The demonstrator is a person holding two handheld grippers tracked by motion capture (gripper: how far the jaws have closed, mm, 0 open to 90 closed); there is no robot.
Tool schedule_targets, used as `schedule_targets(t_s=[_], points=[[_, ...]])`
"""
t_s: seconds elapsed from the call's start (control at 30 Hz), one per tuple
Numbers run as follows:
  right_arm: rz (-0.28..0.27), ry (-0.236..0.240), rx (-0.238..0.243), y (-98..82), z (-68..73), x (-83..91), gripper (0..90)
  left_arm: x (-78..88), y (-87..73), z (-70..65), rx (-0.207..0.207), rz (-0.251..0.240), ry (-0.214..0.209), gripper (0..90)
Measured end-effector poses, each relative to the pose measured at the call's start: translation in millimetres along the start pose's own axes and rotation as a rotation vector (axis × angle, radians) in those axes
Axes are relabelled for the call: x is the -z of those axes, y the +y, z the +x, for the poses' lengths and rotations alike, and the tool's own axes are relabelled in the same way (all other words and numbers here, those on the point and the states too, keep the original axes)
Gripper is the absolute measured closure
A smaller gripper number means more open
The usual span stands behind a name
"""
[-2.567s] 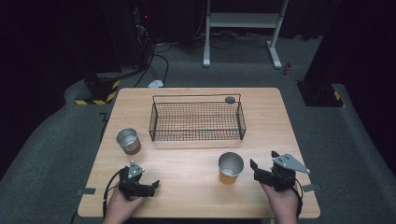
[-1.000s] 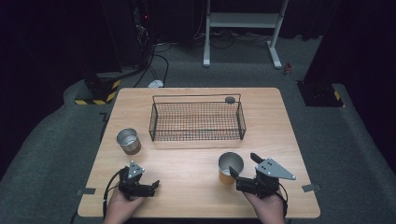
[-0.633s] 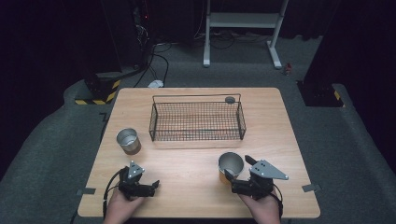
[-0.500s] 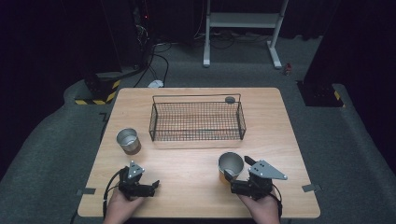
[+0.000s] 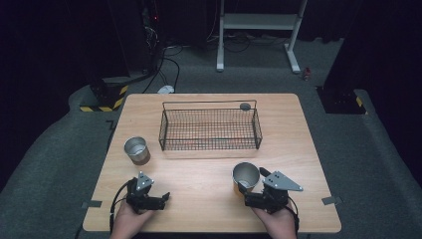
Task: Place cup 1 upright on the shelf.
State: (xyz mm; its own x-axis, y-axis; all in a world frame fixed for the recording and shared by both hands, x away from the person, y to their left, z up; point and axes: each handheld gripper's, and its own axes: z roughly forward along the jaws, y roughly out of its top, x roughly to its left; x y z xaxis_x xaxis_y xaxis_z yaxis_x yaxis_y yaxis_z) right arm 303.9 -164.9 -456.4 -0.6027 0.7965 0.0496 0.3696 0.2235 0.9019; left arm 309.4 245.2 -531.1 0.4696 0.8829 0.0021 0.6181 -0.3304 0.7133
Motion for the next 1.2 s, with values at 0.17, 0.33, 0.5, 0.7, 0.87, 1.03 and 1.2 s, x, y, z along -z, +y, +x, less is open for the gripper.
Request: schedule_targets(t_s=[0.17, 0.33, 0.5, 0.7, 0.87, 1.03, 1.2], points=[[-0.004, 0.001, 0.005, -1.0, -0.8, -1.6, 9.5, -0.1, 0.1, 0.1, -0.001, -0.001, 0.0, 0.2], [0.004, -0.005, 0.012, -2.5, 1.5, -3.8, 9.5, -0.1, 0.1, 0.1, -0.001, 0.0, 0.0, 0.2], [0.007, -0.004, 0.019, -3.3, 2.0, -5.3, 9.5, -0.1, 0.1, 0.2, -0.001, -0.001, -0.001, 0.2], [0.011, -0.004, 0.02, -6.2, 1.6, -5.3, 9.5, -0.1, 0.1, 0.2, -0.001, -0.001, -0.001, 0.2], [0.027, -0.003, 0.017, -8.9, 2.0, -6.1, 9.6, -0.1, 0.1, 0.2, -0.001, -0.001, -0.001, 0.2], [0.043, -0.009, 0.024, -13.5, 1.9, -8.0, 9.6, -0.1, 0.1, 0.1, -0.001, -0.001, -0.001, 0.2], [0.049, -0.01, 0.023, -15.7, 2.7, -11.0, 9.6, -0.1, 0.1, 0.2, -0.001, -0.001, -0.001, 0.2]])
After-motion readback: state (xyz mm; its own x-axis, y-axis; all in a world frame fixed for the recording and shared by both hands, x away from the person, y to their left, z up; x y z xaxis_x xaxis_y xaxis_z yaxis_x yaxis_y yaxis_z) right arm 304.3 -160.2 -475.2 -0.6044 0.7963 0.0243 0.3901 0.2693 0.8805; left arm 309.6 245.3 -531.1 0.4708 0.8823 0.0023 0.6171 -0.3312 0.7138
